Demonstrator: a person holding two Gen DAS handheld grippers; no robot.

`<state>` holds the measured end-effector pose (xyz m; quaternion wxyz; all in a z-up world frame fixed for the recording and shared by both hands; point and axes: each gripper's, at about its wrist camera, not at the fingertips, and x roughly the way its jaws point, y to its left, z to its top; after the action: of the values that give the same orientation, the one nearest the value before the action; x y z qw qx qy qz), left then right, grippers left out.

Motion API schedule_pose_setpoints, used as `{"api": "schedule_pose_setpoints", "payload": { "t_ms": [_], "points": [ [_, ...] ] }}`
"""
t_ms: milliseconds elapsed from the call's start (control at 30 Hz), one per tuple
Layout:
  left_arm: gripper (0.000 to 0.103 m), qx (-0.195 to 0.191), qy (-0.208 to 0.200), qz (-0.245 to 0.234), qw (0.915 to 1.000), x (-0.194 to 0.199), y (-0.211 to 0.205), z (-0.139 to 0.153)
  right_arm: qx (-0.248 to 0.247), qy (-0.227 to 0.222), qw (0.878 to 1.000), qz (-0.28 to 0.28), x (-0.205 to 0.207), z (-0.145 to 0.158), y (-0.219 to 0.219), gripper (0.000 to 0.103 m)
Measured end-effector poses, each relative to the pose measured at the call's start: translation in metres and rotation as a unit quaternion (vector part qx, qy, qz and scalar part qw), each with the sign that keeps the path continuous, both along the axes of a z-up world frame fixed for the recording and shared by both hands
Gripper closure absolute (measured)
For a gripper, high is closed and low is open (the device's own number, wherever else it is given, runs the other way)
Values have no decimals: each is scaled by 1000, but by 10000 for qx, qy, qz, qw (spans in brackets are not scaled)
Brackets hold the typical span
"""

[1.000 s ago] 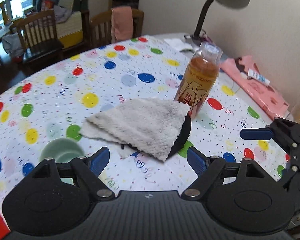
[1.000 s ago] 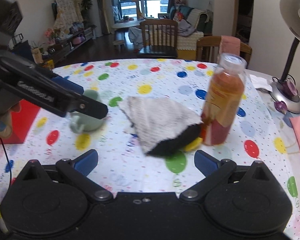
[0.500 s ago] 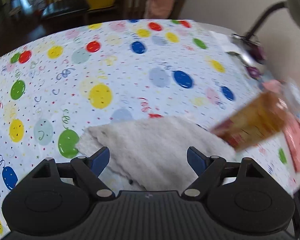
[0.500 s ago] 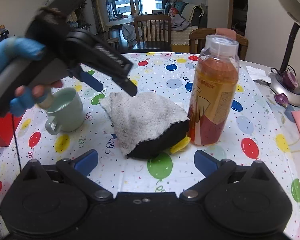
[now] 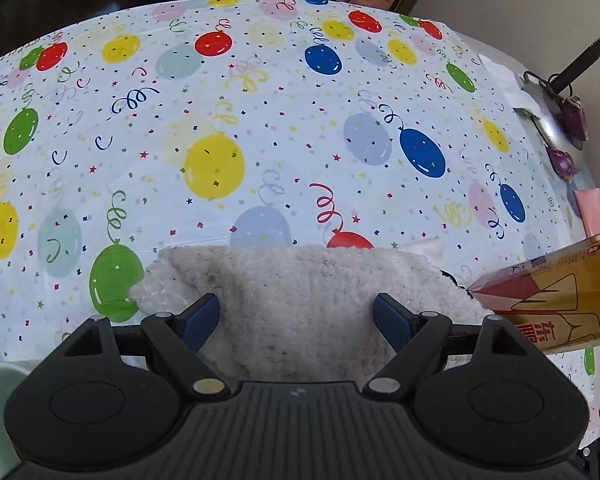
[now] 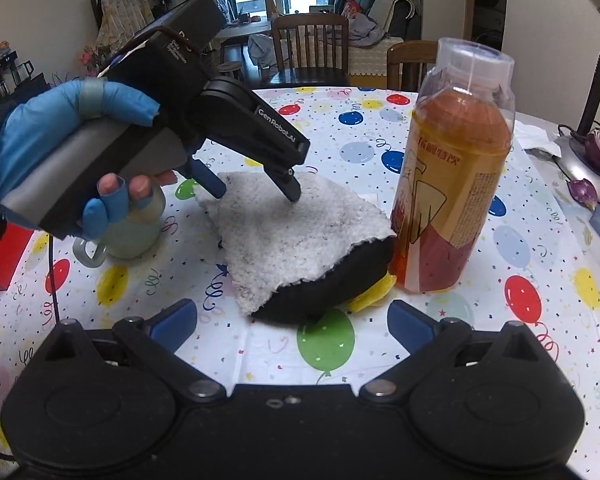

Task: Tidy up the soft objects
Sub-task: 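Move the left gripper to the white fuzzy towel while the right approaches the black cloth, then grasp the white towel with the left gripper while the right grasps the black cloth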

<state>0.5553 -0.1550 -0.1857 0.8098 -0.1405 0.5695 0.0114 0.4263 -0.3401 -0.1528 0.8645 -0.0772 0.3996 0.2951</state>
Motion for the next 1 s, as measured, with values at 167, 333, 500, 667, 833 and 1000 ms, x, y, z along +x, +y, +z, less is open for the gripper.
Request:
{"api": "schedule_pose_setpoints", "payload": {
  "t_ms": [167,333,500,667,833,1000],
  "points": [
    [39,31,3,-13,10000,-1,-1,-5,6,22,10000,-31,6,-3,1,2],
    [63,97,-75,-66,9999,-3,-2,-3,59,74,9999,-129,14,-7,0,4],
    [75,-3,-106,5,9999,-5,2,-1,181,223,9989,-374,29,-15,-3,16],
    [84,-49,-154,-6,9999,-8,5,5,278,409,9963,-699,45,-27,-3,37],
    [88,-98,-218,13,9997,-12,10,11,570,633,9915,-979,51,-32,-12,64],
    [88,-188,-311,110,9993,-19,17,21,969,776,9850,-1200,51,-28,-26,94]
  ]
}}
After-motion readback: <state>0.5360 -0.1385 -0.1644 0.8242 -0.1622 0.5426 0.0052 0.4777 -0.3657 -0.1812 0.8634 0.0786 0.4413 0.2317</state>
